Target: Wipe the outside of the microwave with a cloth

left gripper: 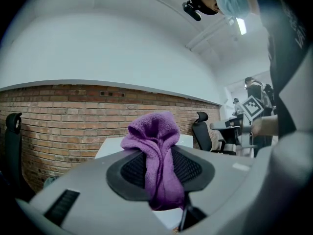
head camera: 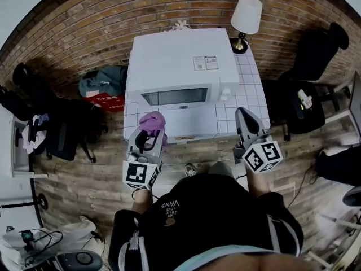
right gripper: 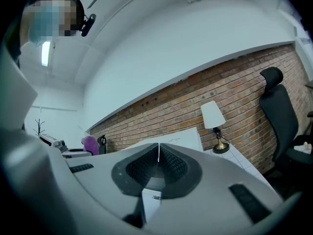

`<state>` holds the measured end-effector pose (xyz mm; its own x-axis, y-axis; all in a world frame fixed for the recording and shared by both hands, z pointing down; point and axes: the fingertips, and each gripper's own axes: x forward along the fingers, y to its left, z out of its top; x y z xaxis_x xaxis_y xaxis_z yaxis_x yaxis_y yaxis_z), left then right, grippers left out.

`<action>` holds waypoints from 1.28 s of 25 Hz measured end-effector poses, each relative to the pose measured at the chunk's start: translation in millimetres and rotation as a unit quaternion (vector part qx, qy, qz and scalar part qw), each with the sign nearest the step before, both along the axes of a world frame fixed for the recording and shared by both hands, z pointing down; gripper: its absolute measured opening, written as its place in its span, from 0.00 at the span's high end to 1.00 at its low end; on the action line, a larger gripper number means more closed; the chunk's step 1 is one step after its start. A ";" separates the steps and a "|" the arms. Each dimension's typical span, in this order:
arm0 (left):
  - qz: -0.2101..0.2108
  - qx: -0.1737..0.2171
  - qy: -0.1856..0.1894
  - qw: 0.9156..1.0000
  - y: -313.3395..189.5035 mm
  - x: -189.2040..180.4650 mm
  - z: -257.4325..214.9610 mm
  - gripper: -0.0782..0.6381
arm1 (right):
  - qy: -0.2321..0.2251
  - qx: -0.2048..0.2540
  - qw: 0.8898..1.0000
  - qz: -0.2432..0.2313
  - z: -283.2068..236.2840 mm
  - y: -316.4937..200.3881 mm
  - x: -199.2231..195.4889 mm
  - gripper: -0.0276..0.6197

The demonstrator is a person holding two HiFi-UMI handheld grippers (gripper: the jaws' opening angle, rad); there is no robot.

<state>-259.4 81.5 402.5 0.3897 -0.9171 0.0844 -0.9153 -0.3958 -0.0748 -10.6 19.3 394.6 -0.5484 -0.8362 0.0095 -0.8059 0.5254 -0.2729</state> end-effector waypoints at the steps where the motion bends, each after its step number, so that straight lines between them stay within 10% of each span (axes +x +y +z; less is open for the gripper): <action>1: 0.005 0.000 -0.001 1.000 -3.3 -3.7 0.6 0.69 | 0.000 -0.002 1.000 0.005 0.8 -0.6 -1.9 0.95; 8: 0.032 0.017 -0.016 0.999 -34.8 -15.9 -11.9 0.69 | 0.000 -0.006 1.000 0.021 6.5 -17.6 -7.9 0.95; 20: -0.050 0.030 -0.097 0.994 -106.5 -88.4 -46.1 0.69 | -0.001 0.002 1.000 0.005 -8.8 -89.4 1.1 0.95; 32: -0.065 -0.017 -0.300 0.952 -236.5 -132.8 -48.9 0.69 | -0.003 0.010 1.000 -0.007 -12.2 -153.7 24.4 0.95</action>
<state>-392.2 -155.0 353.6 0.1457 -0.9467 0.2872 -0.7536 -0.2943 -0.5878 13.9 -134.4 382.4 -0.5602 -0.8283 -0.0109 -0.7968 0.5424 -0.2664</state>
